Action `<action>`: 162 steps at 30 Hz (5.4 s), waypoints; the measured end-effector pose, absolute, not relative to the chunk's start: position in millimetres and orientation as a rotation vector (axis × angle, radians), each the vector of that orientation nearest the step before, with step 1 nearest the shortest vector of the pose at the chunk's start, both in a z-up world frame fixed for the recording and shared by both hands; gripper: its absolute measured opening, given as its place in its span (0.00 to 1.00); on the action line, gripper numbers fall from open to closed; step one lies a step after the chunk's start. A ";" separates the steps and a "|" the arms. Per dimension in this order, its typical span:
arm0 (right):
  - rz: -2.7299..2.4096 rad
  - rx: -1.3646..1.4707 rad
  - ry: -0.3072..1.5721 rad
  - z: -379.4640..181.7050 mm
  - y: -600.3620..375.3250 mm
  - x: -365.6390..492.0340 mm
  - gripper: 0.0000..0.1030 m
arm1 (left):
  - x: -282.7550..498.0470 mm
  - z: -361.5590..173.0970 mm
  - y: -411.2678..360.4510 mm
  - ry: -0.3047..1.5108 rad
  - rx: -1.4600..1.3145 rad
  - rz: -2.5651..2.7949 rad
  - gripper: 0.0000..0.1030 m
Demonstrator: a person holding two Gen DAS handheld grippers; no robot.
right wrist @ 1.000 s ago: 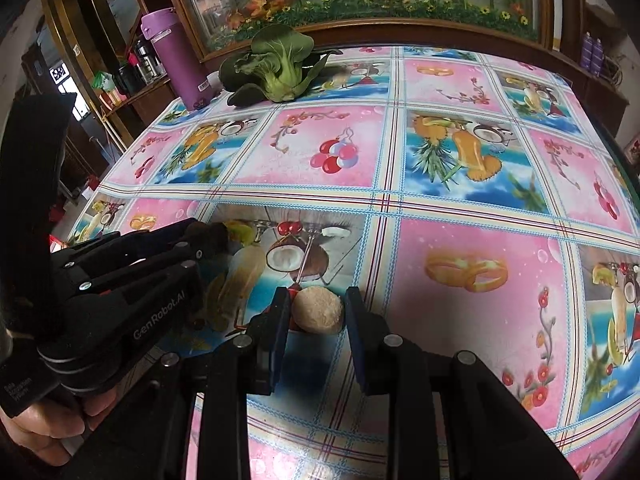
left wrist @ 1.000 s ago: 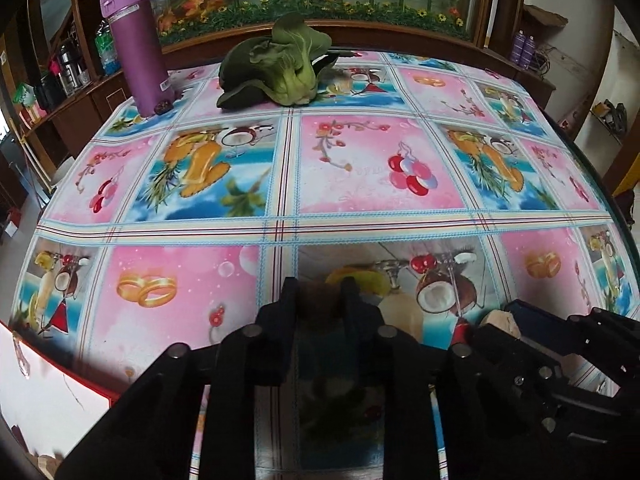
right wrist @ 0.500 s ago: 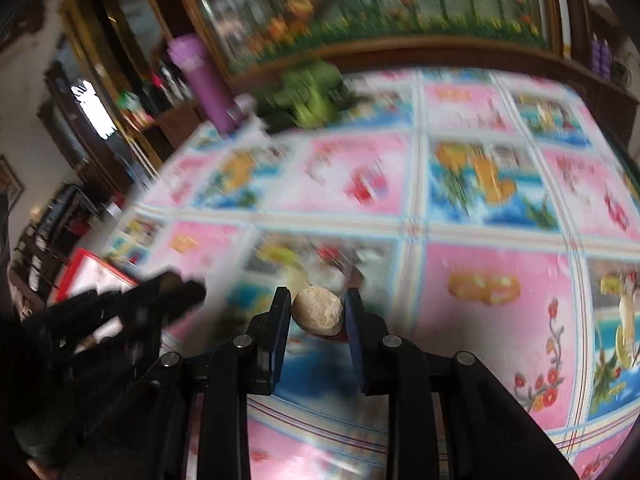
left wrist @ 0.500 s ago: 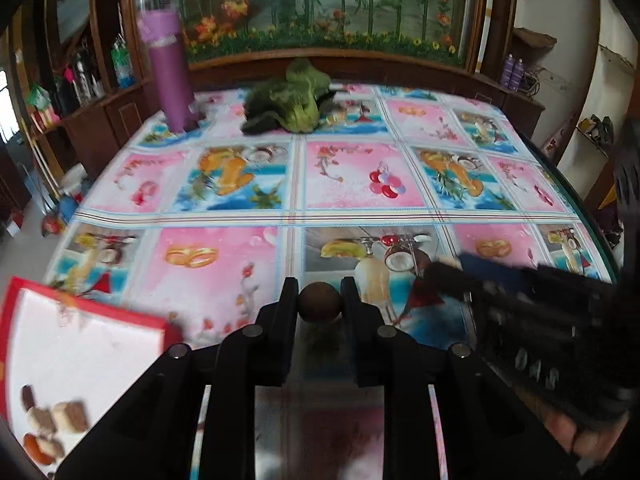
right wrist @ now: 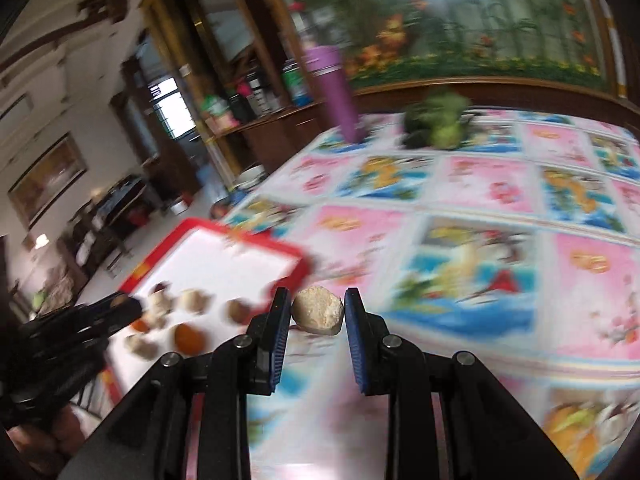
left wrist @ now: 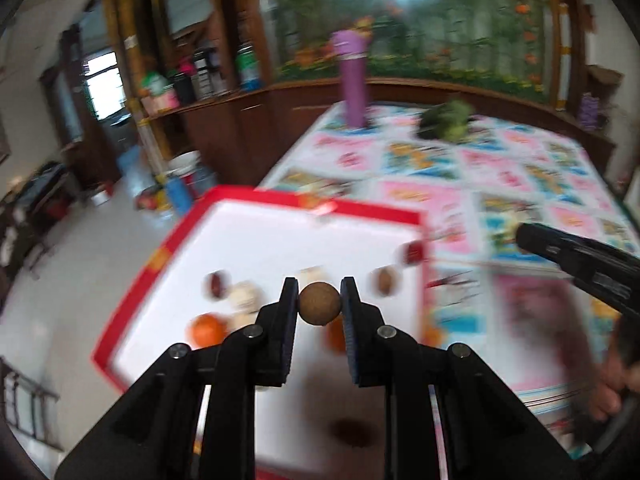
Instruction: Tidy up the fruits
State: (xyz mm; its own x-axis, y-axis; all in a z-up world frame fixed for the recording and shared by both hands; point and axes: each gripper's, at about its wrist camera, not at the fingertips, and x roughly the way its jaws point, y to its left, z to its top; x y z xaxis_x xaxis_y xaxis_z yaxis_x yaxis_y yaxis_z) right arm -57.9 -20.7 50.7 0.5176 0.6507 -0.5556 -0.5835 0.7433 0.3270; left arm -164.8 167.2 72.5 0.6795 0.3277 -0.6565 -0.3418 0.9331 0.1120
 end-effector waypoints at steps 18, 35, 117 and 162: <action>0.850 -0.075 0.791 38.0 101.4 -93.5 0.25 | -183.3 50.1 229.1 0.740 -0.115 0.430 0.23; 0.785 -0.123 0.786 36.5 105.0 -98.5 0.42 | -191.9 53.9 230.1 0.728 -0.087 0.488 0.65; 0.763 -0.077 0.618 89.9 31.2 -180.0 0.76 | -269.5 117.9 198.0 0.579 -0.066 0.585 1.00; 0.758 -0.084 0.647 80.2 47.8 -177.2 0.76 | -260.1 99.9 205.9 0.612 -0.108 0.563 1.00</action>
